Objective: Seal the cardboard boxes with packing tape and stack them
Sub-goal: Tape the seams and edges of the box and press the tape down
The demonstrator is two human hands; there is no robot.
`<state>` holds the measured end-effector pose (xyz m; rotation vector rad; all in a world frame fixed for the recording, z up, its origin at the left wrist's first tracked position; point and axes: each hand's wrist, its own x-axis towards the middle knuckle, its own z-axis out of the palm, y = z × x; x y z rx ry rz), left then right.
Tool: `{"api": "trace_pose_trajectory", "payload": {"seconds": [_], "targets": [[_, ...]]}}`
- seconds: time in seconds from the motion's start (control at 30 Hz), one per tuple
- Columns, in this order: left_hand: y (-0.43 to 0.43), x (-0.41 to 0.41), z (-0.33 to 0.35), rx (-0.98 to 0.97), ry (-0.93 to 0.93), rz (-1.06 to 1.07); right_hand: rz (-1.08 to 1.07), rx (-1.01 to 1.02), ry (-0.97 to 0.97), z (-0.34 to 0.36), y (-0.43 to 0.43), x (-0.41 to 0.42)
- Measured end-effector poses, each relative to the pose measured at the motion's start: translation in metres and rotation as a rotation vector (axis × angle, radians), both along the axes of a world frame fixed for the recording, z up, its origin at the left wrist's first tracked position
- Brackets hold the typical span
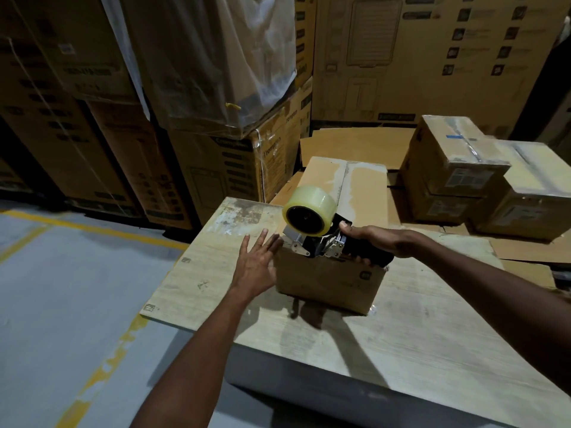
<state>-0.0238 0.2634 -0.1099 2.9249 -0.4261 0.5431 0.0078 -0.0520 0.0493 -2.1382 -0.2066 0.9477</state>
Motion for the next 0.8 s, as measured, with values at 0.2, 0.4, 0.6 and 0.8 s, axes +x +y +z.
{"api": "trace_pose_trajectory", "payload": {"seconds": [0.2,0.4,0.6,0.8], "targets": [[-0.005,0.0,0.003,-0.031,0.046,0.06,0.046,0.033,-0.017,-0.002,-0.035,0.001],[-0.005,-0.001,0.004,0.0,0.072,0.092,0.074,0.017,-0.032,-0.007,-0.079,0.001],[-0.012,-0.004,0.008,0.022,0.107,0.136,-0.014,0.02,-0.001,-0.014,-0.137,-0.004],[-0.032,-0.006,0.022,0.214,0.182,0.224,-0.021,0.028,-0.009,-0.019,-0.151,-0.016]]}}
